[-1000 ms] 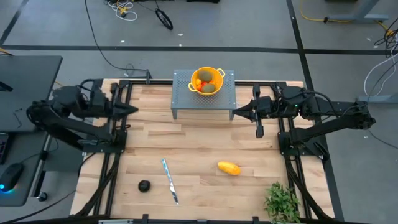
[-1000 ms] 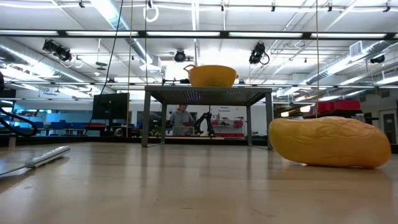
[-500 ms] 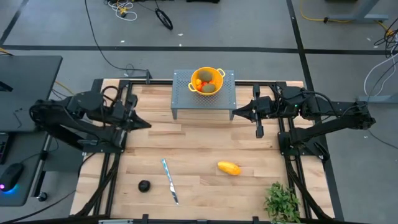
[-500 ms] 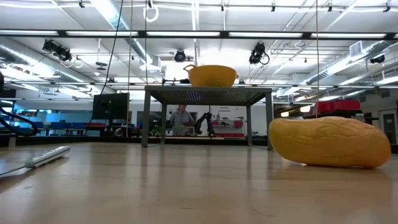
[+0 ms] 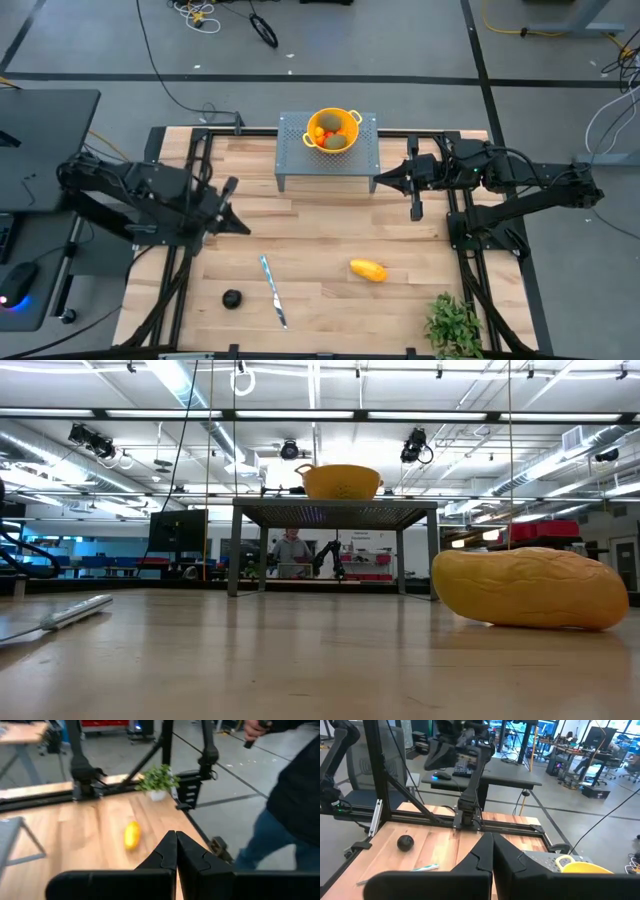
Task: Pick & Place Fruit
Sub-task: Put the plum into the yellow colander bowl on the shelf
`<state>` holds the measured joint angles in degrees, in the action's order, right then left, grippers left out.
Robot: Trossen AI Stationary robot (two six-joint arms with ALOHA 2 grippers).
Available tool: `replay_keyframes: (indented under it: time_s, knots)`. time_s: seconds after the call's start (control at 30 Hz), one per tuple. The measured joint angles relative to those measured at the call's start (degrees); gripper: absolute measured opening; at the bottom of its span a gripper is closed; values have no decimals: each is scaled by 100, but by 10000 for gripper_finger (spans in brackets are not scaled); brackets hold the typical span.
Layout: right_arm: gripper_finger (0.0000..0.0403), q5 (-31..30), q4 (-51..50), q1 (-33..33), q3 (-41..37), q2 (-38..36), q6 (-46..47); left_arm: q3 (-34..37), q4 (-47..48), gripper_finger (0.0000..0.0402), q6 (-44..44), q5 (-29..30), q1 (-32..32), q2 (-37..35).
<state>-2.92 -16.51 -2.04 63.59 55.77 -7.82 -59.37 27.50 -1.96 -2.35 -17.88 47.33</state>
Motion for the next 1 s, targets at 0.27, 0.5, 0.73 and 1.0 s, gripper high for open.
replay_keyframes:
  time_s: [0.27, 0.5, 0.73, 1.0]
  knots:
    - [3, 0, -26, 0, 0, 0, -2, 0, 9, 2, -227, 96, -686, 293]
    - [3, 0, -52, 0, 0, 0, -2, 2, 16, 2, -236, 120, -961, 319]
    - [3, 0, -50, 0, 0, 0, -63, 1, 160, 2, -232, -46, -1255, 335]
    - [3, -150, -140, 0, 0, 2, 32, 1, 1078, 2, -168, -52, -1746, 341]
